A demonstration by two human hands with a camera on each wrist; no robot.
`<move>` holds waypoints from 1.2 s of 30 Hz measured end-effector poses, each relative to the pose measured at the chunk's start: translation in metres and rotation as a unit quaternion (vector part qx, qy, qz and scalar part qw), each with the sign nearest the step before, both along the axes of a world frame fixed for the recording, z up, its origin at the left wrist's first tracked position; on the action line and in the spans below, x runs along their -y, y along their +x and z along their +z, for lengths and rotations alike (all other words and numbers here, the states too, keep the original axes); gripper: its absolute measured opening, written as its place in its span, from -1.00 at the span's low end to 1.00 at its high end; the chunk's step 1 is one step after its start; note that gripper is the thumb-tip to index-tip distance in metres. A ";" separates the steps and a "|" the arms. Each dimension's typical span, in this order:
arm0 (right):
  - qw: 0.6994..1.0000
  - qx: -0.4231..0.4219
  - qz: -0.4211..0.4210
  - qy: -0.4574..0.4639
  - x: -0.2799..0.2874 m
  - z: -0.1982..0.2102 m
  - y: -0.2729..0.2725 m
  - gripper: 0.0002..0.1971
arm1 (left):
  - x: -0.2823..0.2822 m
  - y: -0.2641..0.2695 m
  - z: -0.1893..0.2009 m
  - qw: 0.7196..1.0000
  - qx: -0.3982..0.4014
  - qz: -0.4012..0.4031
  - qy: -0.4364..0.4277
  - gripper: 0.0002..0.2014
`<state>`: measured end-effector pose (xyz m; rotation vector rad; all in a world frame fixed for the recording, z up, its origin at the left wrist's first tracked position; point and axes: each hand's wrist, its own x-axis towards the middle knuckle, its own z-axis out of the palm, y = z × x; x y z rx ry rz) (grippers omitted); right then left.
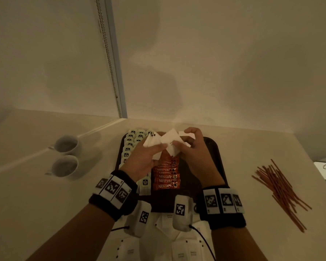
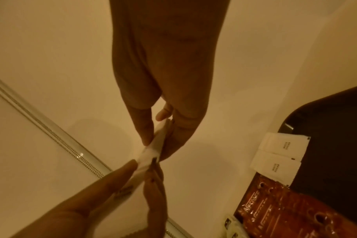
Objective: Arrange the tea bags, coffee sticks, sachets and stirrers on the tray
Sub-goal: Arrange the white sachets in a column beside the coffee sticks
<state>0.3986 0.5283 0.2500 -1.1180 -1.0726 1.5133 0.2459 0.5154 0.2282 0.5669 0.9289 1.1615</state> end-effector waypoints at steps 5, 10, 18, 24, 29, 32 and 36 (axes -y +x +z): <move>0.993 0.117 0.015 -0.014 0.002 -0.013 0.007 -0.79 | -0.005 -0.003 -0.002 0.996 -0.076 0.032 0.022 -0.74; 0.995 0.074 0.008 -0.073 -0.001 -0.040 0.031 -0.89 | -0.007 -0.006 -0.010 0.999 -0.024 0.028 -0.035 -0.80; 0.961 0.205 -0.120 -0.145 -0.050 -0.116 0.070 -0.81 | -0.010 -0.025 -0.017 0.994 0.083 0.001 -0.067 -0.64; 0.943 0.242 -0.155 -0.170 -0.087 -0.147 0.063 -0.83 | -0.017 -0.029 -0.023 0.995 0.053 0.003 -0.080 -0.66; 0.935 0.268 -0.160 -0.167 -0.106 -0.156 0.056 -0.81 | -0.021 -0.032 -0.026 0.992 0.072 0.034 -0.096 -0.65; 0.929 0.297 -0.158 -0.158 -0.111 -0.156 0.053 -0.80 | -0.023 -0.031 -0.025 0.991 0.062 0.057 -0.102 -0.64; 0.917 0.335 -0.154 -0.152 -0.113 -0.159 0.049 -0.80 | -0.024 -0.027 -0.024 0.991 0.048 0.079 -0.102 -0.66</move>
